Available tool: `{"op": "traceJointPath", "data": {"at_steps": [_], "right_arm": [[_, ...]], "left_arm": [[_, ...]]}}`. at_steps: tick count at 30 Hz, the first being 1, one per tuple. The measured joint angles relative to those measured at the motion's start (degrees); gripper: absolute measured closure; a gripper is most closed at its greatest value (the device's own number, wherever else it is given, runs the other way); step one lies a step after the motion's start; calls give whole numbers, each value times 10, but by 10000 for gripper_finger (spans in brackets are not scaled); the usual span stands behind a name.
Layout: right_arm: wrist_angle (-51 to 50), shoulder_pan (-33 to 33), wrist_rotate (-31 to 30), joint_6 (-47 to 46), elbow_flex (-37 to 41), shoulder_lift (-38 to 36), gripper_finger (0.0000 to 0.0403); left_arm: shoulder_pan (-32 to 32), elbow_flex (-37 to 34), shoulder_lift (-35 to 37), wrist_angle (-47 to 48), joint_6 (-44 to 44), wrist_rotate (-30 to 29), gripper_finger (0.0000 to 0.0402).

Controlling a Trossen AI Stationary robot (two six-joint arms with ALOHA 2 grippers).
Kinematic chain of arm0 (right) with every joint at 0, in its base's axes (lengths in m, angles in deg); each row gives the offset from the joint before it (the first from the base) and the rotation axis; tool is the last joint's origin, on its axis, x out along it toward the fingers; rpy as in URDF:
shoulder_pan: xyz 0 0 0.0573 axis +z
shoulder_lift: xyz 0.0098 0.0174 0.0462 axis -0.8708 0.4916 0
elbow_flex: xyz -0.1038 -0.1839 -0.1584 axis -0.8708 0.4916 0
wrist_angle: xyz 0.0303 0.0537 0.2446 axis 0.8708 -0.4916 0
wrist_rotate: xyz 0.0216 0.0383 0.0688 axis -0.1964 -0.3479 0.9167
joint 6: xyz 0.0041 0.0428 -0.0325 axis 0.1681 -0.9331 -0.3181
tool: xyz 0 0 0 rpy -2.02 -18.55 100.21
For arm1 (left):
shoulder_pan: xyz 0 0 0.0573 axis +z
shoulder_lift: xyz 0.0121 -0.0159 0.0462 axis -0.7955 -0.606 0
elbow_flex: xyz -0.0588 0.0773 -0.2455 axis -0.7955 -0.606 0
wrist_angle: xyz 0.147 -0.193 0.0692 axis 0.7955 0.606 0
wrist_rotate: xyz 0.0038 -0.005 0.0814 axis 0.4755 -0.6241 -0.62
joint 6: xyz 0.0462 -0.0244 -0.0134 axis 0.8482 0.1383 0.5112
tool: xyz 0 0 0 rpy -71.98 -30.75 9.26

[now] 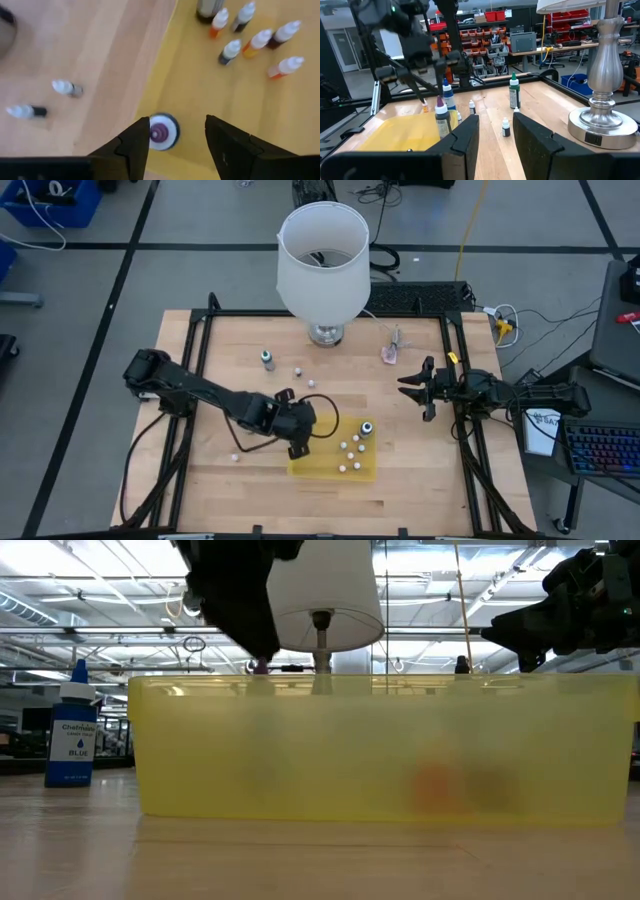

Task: Pick & Place food coloring
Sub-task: Put the large violet food coloring bottle into the transparent bin, then put the small blue food coloring bottle into the transparent bin

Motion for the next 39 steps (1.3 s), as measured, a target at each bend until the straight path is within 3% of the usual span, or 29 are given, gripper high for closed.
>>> {"op": "traceJointPath", "data": {"at_steps": [8,14,17,23,30,39], "right_arm": [[0,0,0,0,0,0,291],[1,0,0,0,0,0,291],[0,0,0,0,0,1,291],[0,0,0,0,0,1,291],[0,0,0,0,0,1,291],[0,0,0,0,0,1,291]], "left_arm": [[38,53,39,71,78,-62,234],[126,102,45,137,116,-62,273],[186,108,45,155,129,-24,300],[303,87,39,142,135,129,327],[343,21,31,100,141,157,264],[320,-51,27,18,162,145,162]]}}
